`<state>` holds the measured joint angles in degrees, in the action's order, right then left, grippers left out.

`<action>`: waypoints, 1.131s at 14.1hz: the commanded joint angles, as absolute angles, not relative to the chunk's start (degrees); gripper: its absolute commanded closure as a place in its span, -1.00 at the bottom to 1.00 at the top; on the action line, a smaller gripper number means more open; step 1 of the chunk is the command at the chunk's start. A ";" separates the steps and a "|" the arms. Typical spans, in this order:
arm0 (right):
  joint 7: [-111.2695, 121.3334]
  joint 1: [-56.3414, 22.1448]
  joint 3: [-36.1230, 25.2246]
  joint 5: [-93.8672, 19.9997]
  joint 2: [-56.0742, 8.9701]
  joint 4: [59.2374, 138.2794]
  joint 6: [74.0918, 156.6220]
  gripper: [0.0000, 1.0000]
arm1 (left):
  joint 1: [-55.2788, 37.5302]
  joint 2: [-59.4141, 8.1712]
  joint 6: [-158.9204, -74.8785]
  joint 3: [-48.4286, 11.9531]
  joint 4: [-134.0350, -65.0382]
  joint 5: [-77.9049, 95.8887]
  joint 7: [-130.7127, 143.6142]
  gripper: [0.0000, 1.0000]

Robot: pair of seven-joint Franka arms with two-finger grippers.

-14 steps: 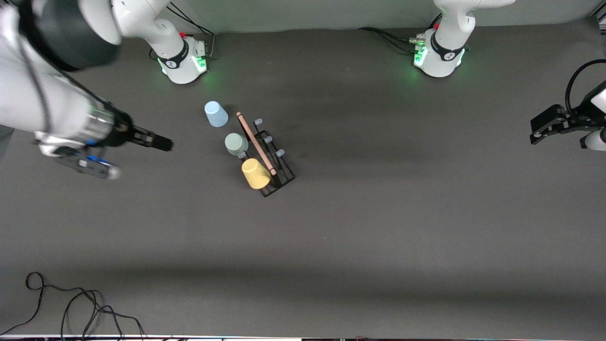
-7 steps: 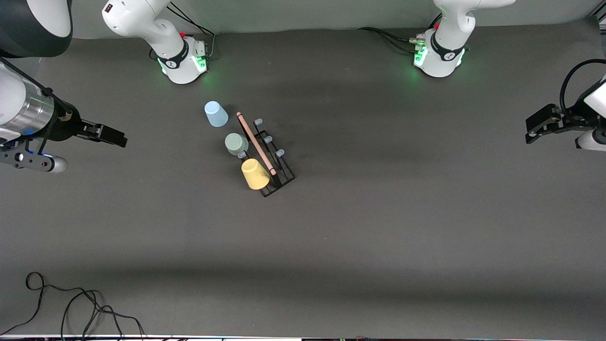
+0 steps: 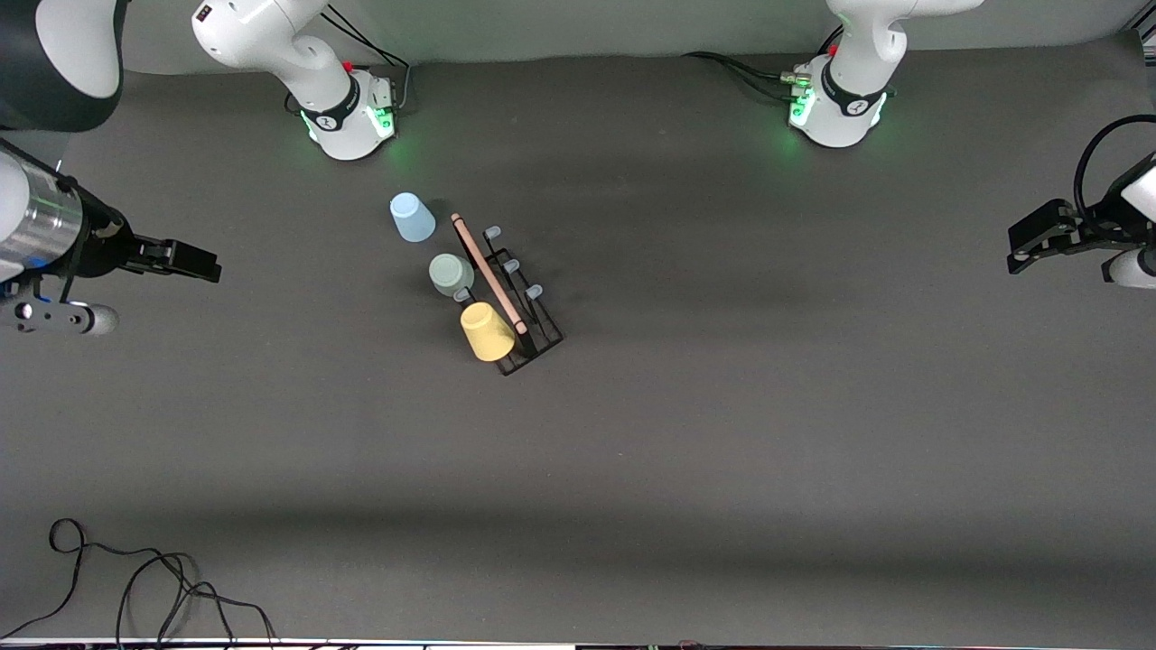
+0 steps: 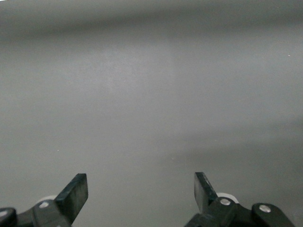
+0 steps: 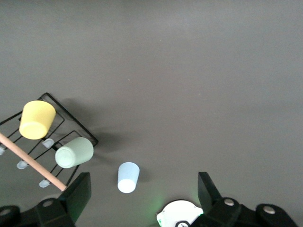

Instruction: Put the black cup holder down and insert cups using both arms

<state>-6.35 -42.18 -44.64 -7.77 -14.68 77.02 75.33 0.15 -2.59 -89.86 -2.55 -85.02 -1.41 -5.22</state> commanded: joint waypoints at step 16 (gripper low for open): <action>0.26 -9.23 -7.47 3.96 2.20 95.98 91.05 -1.00 | -0.62 -2.11 -87.89 -2.55 -84.46 -2.29 -4.92 -1.00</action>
